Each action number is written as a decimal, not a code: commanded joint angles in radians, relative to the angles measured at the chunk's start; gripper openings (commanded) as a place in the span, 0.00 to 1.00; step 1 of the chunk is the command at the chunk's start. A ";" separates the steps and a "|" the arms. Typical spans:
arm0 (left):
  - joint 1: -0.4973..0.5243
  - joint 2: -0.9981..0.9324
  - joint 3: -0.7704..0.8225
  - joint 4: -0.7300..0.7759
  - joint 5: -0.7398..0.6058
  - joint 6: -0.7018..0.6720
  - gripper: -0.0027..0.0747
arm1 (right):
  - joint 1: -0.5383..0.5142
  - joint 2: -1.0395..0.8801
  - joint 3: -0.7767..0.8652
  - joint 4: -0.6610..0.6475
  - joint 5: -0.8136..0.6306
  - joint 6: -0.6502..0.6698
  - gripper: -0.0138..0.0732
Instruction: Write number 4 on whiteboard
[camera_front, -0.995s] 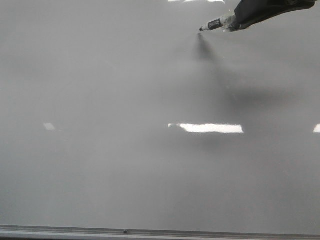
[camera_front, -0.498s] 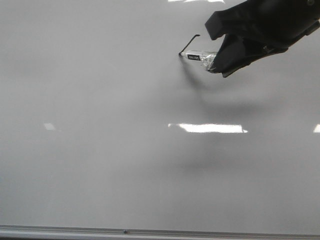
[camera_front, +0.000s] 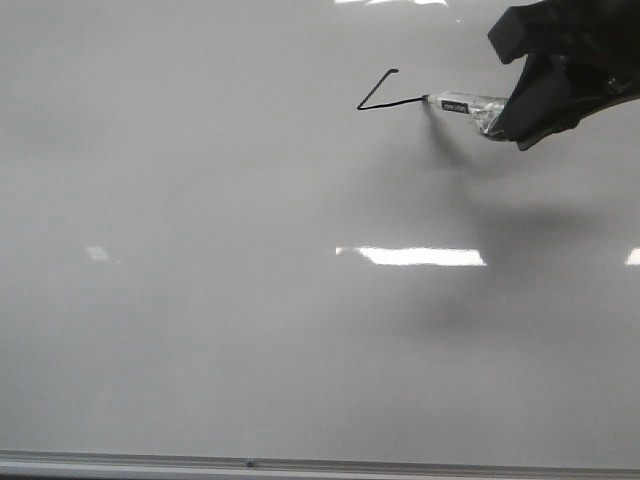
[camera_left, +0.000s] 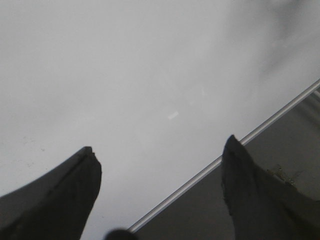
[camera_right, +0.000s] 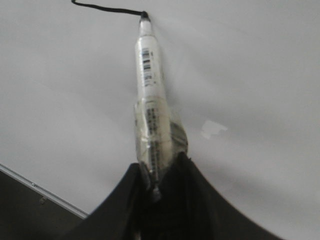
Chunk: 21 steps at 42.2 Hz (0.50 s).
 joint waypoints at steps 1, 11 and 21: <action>0.000 -0.012 -0.028 -0.019 -0.073 -0.010 0.67 | 0.017 -0.062 -0.031 -0.009 -0.057 0.001 0.08; 0.000 -0.012 -0.028 -0.019 -0.092 -0.010 0.67 | 0.036 -0.072 -0.031 -0.009 -0.127 0.001 0.08; 0.000 -0.012 -0.028 -0.019 -0.097 -0.010 0.67 | 0.048 -0.029 -0.031 -0.009 -0.180 0.001 0.08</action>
